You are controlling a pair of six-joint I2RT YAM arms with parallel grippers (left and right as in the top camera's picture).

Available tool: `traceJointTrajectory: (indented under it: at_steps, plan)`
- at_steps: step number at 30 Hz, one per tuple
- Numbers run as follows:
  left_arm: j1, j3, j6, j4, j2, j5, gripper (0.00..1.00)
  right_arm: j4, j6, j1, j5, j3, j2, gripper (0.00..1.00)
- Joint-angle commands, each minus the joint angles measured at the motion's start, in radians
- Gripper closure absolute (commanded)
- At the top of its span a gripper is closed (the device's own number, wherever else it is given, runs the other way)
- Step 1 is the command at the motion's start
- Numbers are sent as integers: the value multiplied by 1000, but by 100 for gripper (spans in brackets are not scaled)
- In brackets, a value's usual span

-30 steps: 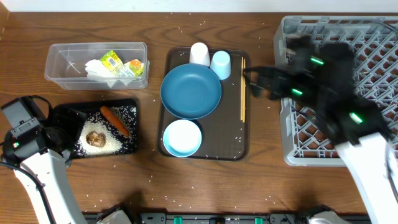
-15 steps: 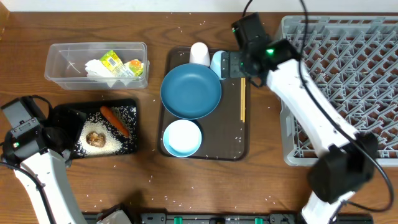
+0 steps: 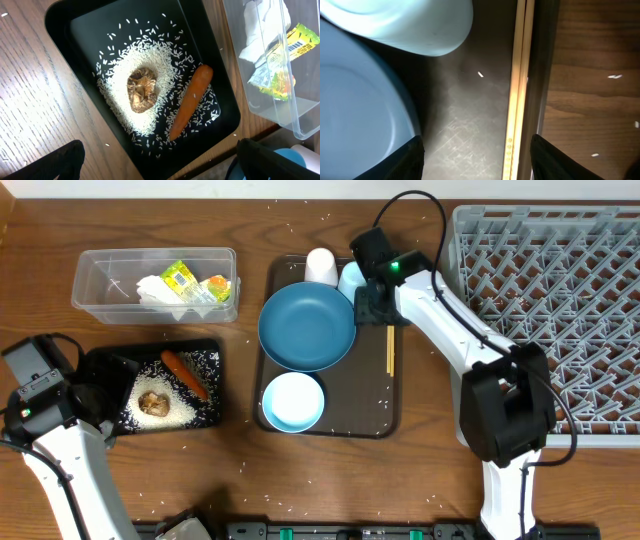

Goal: Sort waste into correct bins and load items into the dishwasher rack
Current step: 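Grasp one wooden chopstick with the right gripper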

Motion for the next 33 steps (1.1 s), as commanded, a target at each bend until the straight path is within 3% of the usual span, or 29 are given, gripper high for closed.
traceJointTrajectory:
  at_steps: [1, 25, 33]
  plan:
    - [5, -6, -4, -3, -5, -12, 2, 3, 34, -21, 3, 19, 18, 39]
    - [5, -6, -4, -3, -5, -12, 2, 42, 22, -46, -78, 19, 116, 42]
    - [5, -6, -5, -3, -5, -12, 2, 45, 22, -38, -85, 18, 169, 47]
